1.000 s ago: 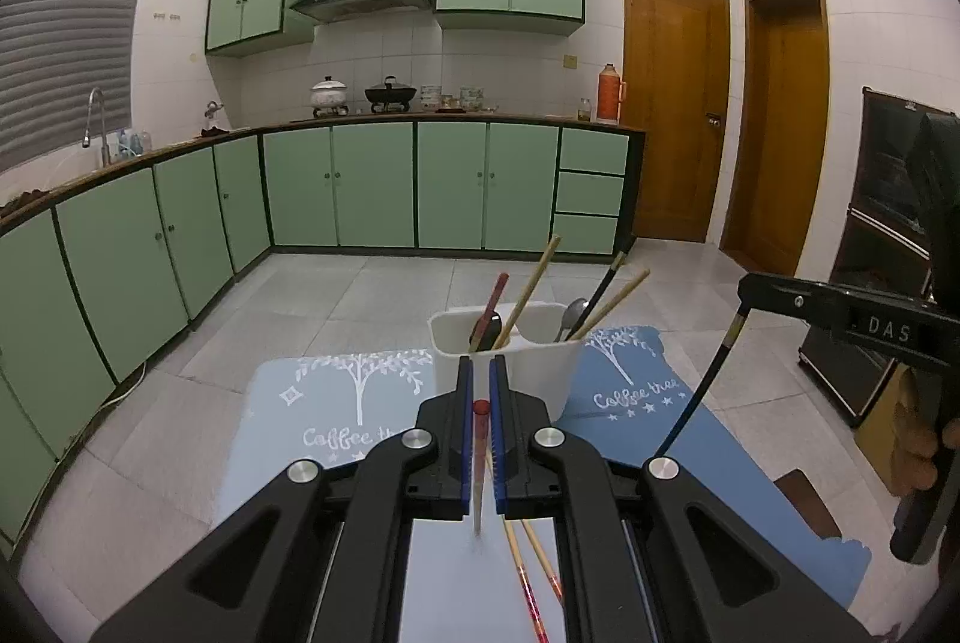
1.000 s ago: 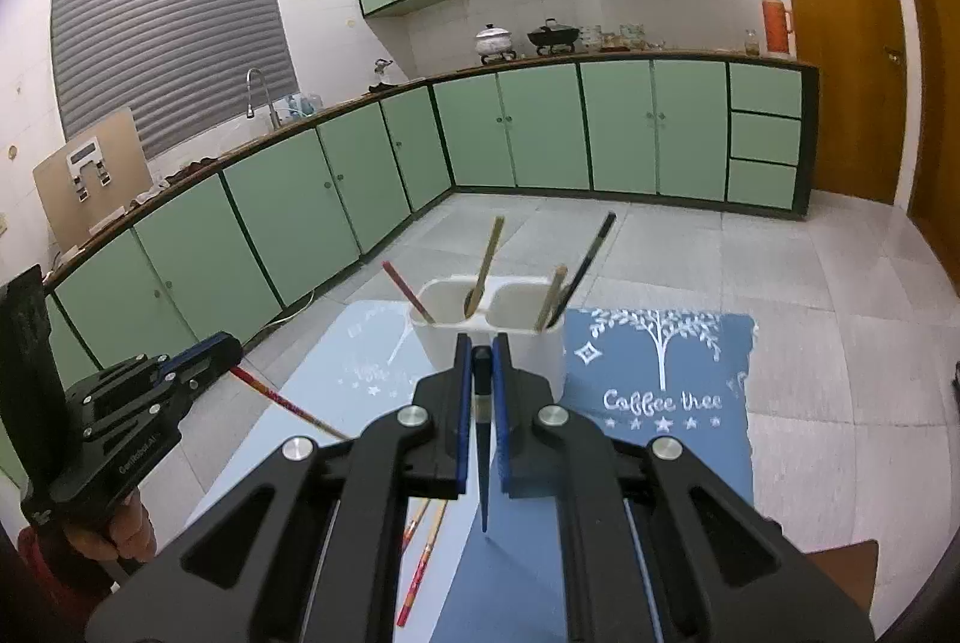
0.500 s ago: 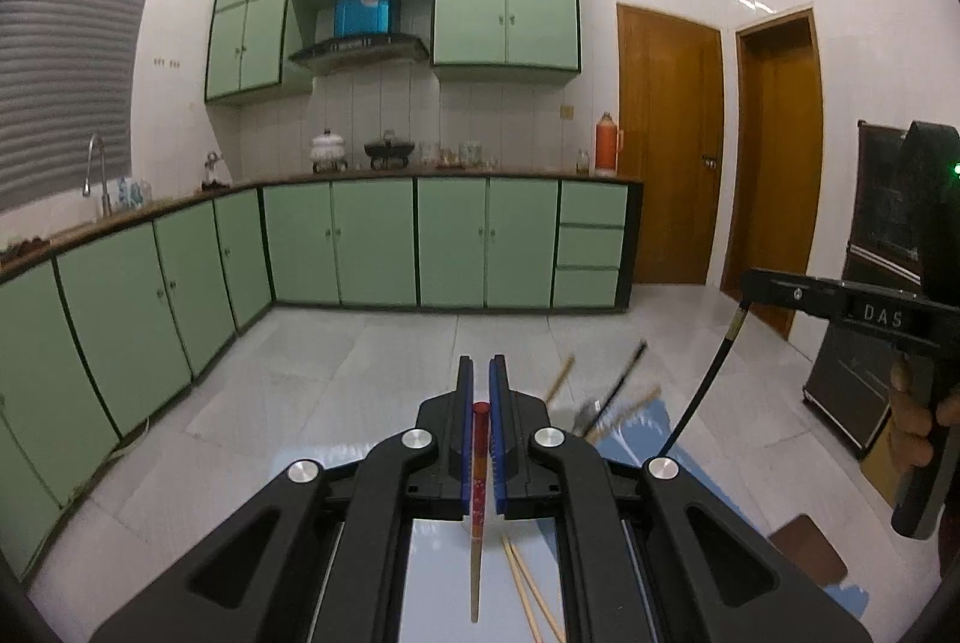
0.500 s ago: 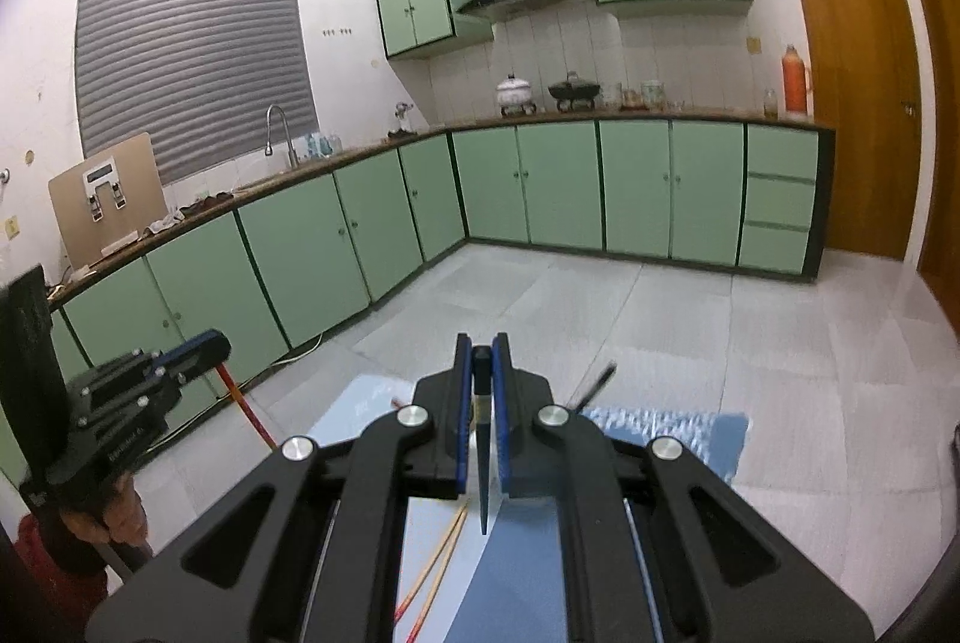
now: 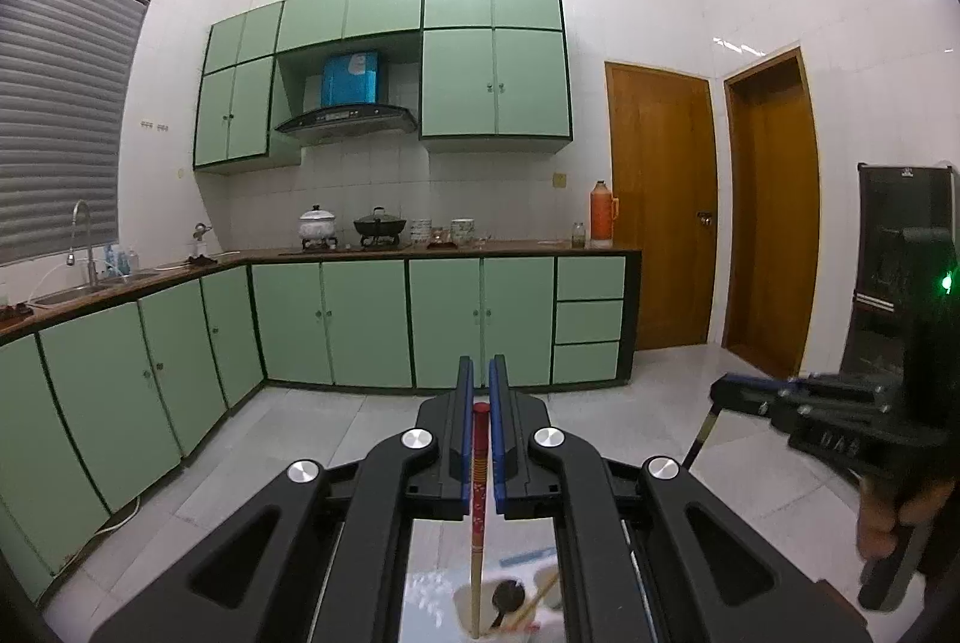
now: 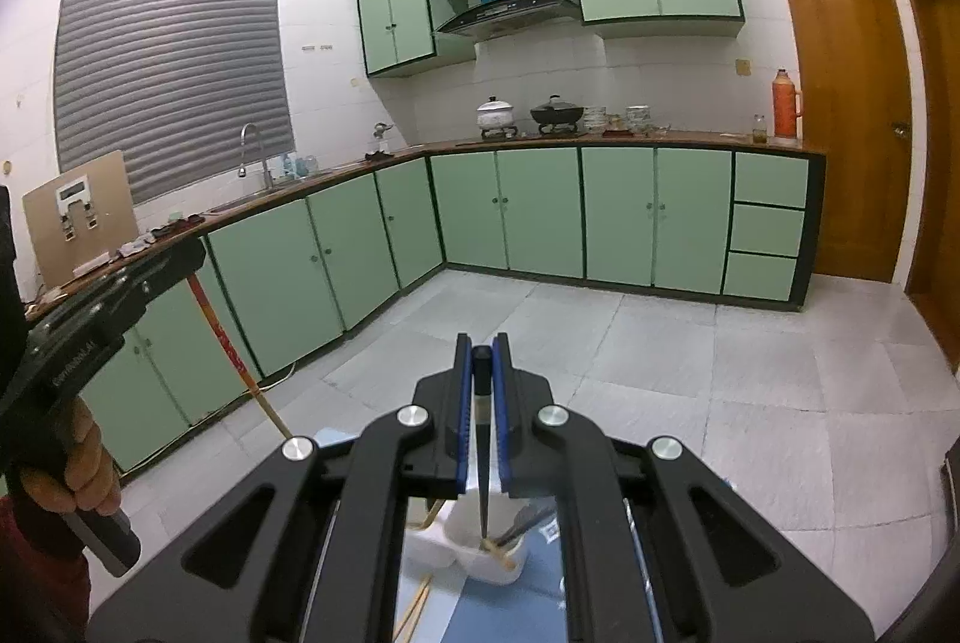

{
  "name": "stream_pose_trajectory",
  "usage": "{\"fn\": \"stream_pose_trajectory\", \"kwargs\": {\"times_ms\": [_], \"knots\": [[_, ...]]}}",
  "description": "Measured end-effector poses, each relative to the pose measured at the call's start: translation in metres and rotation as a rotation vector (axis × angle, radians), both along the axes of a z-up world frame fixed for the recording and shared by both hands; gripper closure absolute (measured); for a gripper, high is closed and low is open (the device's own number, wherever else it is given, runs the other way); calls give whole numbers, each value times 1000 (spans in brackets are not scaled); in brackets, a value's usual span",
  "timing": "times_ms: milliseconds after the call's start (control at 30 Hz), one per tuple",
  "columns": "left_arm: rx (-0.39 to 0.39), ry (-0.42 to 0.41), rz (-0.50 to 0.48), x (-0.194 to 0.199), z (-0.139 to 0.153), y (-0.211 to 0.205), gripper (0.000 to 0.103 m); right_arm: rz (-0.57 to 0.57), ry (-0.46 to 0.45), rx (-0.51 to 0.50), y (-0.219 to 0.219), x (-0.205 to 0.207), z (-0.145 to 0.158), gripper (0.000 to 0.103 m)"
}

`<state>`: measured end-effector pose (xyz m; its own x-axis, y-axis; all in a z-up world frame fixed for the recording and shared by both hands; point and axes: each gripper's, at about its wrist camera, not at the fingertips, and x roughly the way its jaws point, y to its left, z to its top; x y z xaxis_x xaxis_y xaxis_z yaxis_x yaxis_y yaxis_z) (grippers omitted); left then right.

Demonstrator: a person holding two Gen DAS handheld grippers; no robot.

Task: Organize utensils
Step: 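Lift both chopsticks and carry them over the white holder, then open both grippers to drop the chopsticks into the holder, then move both grippers back over the last two red-patterned chopsticks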

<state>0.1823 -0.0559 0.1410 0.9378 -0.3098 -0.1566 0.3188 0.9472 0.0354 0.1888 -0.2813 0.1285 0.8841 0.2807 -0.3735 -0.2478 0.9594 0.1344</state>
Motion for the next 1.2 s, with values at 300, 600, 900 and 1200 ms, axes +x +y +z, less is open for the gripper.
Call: {"fn": "stream_pose_trajectory", "kwargs": {"times_ms": [300,600,900,1200], "knots": [[7,76,-8,44,-39,-19,98,2,50,-2,3,41,-37,97],[-23,200,-5,63,-76,-5,84,17,105,-3,8,43,-63,91],[-64,156,45,23,-72,23,51,-51,24,3,-3,-3,-50,44],[-70,165,81,-46,-107,37,36,-95,-8,19,-2,-76,-79,17]]}}
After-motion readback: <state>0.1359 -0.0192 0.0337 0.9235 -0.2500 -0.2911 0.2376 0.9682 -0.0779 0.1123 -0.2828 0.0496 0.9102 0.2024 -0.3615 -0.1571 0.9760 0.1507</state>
